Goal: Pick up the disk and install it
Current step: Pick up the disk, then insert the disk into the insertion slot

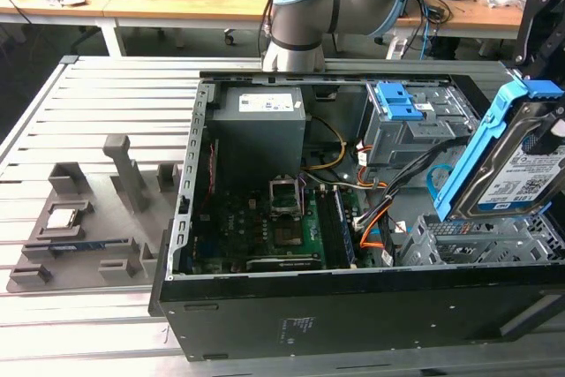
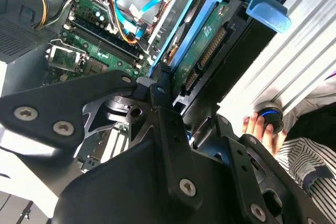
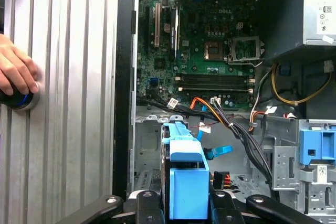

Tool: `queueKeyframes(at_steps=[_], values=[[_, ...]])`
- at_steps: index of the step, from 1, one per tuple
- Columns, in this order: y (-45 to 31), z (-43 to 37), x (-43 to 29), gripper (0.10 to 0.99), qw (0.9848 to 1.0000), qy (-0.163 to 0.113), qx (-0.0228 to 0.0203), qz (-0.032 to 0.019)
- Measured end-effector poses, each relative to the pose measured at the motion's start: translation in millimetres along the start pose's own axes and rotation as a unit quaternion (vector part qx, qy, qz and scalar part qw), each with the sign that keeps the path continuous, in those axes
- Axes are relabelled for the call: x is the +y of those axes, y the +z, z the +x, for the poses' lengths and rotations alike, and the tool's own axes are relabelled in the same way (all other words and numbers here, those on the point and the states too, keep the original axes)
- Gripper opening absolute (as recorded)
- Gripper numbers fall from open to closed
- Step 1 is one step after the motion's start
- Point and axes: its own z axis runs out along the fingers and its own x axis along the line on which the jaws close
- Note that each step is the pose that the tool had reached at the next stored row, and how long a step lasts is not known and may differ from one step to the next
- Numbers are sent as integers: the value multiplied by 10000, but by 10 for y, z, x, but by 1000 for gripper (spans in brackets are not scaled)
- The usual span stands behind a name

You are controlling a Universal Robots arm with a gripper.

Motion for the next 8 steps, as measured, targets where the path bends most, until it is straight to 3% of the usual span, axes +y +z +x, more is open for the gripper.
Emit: queueKeyframes(at_steps=[8], values=[[0, 0, -1, 365, 10000, 1, 0, 0]])
